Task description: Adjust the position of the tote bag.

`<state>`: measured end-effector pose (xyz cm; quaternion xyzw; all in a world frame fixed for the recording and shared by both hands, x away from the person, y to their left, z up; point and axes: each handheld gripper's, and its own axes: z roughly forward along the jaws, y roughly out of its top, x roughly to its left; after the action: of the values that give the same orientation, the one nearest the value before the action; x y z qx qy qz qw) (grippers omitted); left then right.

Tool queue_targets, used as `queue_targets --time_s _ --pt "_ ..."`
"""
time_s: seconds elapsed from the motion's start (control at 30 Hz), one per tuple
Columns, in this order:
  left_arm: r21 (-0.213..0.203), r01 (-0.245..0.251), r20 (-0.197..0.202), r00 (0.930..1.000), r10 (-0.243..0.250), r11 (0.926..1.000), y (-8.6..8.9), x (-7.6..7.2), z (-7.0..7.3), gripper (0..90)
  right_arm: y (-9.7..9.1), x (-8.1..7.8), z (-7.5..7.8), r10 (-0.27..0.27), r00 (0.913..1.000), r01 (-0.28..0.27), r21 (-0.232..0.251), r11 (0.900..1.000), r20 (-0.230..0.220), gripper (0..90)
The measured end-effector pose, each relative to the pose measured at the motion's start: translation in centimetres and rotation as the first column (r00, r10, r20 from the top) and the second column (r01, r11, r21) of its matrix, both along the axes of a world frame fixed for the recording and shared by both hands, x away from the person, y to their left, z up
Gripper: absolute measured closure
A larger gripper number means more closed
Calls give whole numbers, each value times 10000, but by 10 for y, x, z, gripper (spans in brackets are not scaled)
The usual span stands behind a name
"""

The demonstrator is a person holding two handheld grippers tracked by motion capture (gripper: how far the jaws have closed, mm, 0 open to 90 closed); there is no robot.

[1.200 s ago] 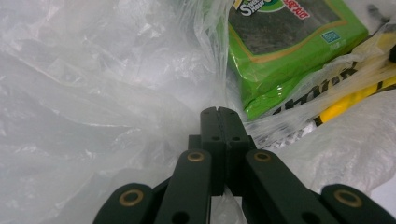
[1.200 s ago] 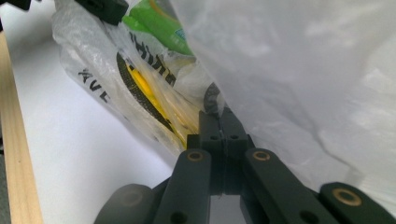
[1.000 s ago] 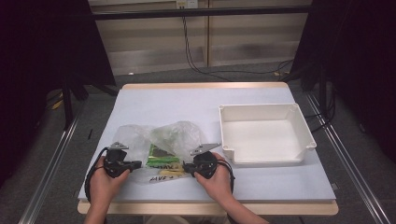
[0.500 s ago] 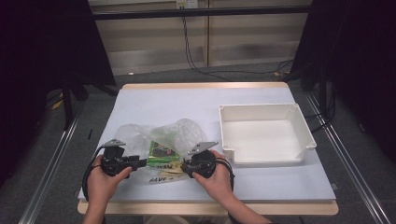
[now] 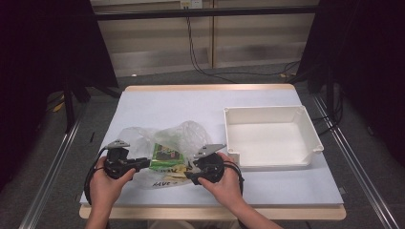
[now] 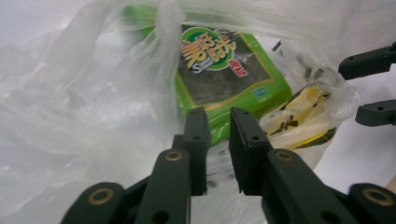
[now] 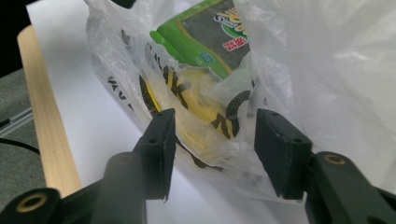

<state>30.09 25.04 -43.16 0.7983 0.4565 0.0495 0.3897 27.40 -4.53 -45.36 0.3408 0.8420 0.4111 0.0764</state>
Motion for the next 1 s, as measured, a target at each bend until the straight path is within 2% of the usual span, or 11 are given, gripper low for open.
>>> queue_targets --time_s 0.13,0.17,0.2,0.27,0.37,0.5,0.63,0.73,0.8,0.87,1.0 --pt "-271 165 70 9998 -163 9995 -6 0 2 855 -1 -1 3 1 10000 -1 -18 10000 36 581" --pt "-418 302 48 9995 -301 9987 -13 0 2 871 -1 -1 5 131 9999 -130 -79 9999 80 705" --pt "-508 294 84 9995 -290 9983 -16 -1 2 879 -1 -1 6 193 9997 -192 -123 9997 115 753" --pt "-584 455 34 9990 -454 9973 -23 0 1 900 0 -1 9 304 9994 -301 -195 9994 139 838" --pt "-431 791 140 9968 -785 9959 -37 -1 -2 900 3 1 14 453 9987 -446 -261 9987 250 897" --pt "-613 1069 332 9939 -1050 9924 -53 0 -7 900 11 5 24 398 9984 -392 -163 9991 403 900" --pt "-676 1081 255 9940 -1065 9918 -62 2 -17 900 21 18 31 271 9984 -273 24 9996 494 894" --pt "-777 1159 179 9932 -1149 9902 -66 2 -22 897 30 29 32 145 9981 -135 -177 9998 595 892" --pt "-625 1375 118 9905 -1371 9885 -72 1 -25 892 34 38 30 -15 9982 40 -408 9992 607 893" --pt "-496 1561 117 9877 -1557 9865 -77 1 -29 884 34 45 26 -186 9992 202 -422 9989 366 891" --pt "-293 1805 -133 9834 -1809 9831 -84 1 -37 889 33 55 21 -509 9983 526 -649 9965 281 891"
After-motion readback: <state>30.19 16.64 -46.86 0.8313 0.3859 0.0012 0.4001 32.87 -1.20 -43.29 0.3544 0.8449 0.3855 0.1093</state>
